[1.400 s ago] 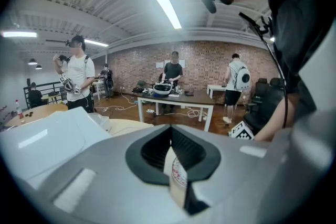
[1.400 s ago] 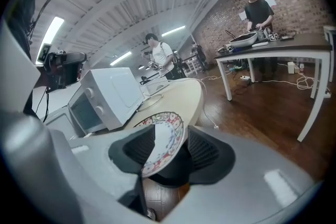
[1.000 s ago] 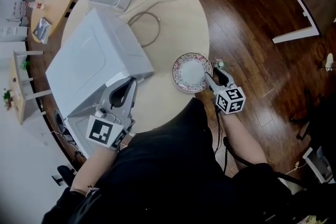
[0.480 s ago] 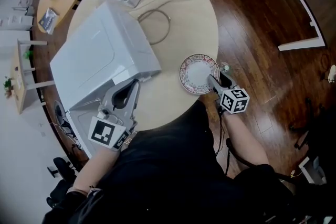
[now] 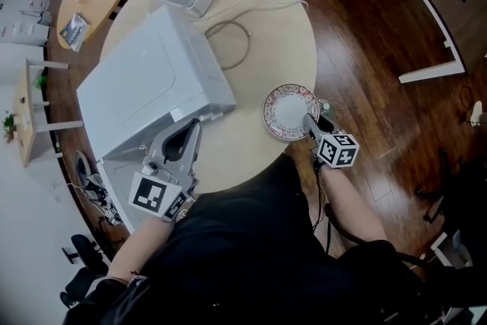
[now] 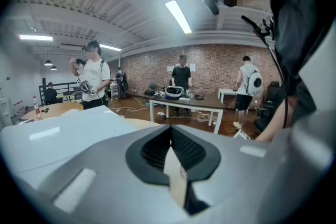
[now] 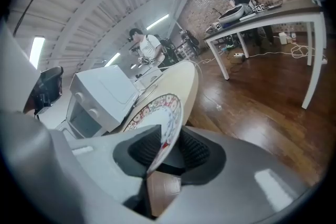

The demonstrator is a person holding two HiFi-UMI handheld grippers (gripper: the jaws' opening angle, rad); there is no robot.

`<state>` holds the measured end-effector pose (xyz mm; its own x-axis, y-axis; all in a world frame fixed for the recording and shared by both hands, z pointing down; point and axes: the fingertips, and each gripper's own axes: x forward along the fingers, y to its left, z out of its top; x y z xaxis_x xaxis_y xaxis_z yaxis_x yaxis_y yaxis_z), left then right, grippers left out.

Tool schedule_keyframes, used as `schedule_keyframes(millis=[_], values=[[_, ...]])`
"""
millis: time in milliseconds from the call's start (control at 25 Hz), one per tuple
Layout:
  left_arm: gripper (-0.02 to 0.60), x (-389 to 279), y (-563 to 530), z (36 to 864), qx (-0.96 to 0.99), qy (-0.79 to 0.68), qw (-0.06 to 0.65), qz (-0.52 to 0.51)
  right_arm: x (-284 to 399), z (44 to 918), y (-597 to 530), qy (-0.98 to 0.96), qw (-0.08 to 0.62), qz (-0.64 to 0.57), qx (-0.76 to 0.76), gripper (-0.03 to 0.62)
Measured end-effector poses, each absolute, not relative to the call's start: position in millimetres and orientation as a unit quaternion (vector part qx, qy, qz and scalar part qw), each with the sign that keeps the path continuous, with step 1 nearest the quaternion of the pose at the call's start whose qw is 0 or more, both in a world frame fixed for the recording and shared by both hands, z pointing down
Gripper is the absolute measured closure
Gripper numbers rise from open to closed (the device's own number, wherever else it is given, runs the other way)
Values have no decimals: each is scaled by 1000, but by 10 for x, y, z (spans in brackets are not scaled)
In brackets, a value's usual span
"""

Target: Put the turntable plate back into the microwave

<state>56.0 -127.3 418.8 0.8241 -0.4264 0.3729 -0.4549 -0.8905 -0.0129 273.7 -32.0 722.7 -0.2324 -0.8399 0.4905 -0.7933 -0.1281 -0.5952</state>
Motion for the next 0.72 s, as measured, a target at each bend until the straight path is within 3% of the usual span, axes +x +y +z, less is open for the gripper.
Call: schedule_keyframes(millis=[360, 720], values=[[578, 182, -1351, 4034, 953, -257, 39, 152, 2780, 7053, -289, 629, 65, -424, -648, 528], [578, -166, -1370, 3890, 950, -283, 34, 129, 2792, 6924, -282, 564, 157, -452, -674, 565]])
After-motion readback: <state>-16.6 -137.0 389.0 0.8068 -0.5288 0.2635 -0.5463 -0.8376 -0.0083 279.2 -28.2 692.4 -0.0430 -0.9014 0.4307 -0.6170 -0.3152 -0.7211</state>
